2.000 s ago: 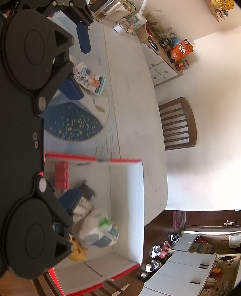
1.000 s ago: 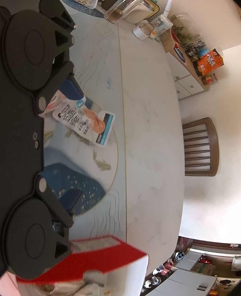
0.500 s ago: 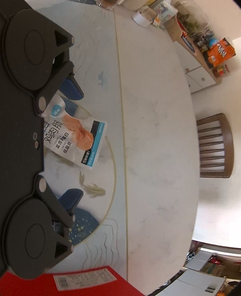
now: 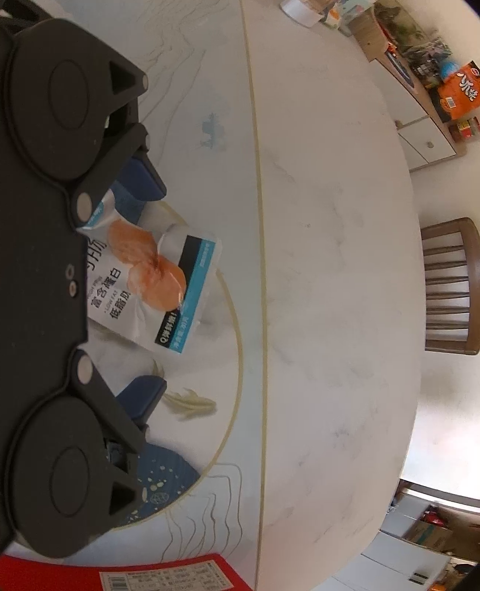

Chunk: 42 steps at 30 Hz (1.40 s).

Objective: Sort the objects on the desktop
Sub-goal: 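Grasp the blueberry cake pack with the left tool while the right tool grasps the white snack packet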

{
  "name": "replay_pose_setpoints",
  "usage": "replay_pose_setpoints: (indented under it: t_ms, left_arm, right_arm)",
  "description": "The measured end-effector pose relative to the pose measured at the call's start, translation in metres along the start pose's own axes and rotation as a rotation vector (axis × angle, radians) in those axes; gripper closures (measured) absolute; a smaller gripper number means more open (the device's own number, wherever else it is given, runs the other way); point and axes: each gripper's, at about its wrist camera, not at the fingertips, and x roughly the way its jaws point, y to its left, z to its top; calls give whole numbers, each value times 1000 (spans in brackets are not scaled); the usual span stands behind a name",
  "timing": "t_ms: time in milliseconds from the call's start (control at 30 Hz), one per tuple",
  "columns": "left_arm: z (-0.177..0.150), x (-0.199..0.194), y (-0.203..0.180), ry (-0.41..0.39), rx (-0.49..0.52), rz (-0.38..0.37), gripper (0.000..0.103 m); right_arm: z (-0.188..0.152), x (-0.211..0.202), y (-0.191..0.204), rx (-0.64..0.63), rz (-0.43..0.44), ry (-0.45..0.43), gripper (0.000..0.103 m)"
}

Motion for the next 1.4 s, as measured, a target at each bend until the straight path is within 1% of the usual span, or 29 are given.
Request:
replay_pose_setpoints:
  t_ms: [100, 300, 400, 467, 667, 767, 800, 1000, 1100, 1200, 1400]
  left_arm:
    - [-1, 1, -1, 0, 0, 5, 1]
    - [-1, 0, -2, 3, 6, 10, 2]
    - [-1, -1, -2, -1, 3, 8, 5]
    - [-1, -2, -2, -5, 3, 7, 6]
    - [0, -5, -1, -7, -1, 1, 16]
    - [1, -5, -1, -7, -6, -2, 19]
    - [1, -4, -3, -7, -8, -7, 22]
    - [-4, -7, -1, -4, -30, -23, 30]
    - [-7, -10, -1, -6, -45, -18, 31]
    - [-4, -12, 0, -5, -55, -16, 32]
    - [-6, -19, -6, 3, -74, -2, 34]
  right_arm:
    - [-1, 0, 1, -13, -13, -7, 2]
    - [-4, -3, 2, -28, -38, -26, 10]
    - [-3, -4, 0, -26, -42, -34, 19]
    - [-3, -5, -2, -22, -44, -38, 28]
    - [-1, -6, -6, -20, -37, -35, 30]
    - [-3, -8, -10, -11, -37, -27, 31]
    - [-3, -8, -12, -8, -37, -25, 31]
    - [-11, -20, -25, 6, -43, -51, 31]
    - [-15, -28, -33, 16, -46, -60, 31]
    - [-19, -38, -40, 24, -50, -76, 31]
    - [-29, -59, -59, 75, -47, -92, 31]
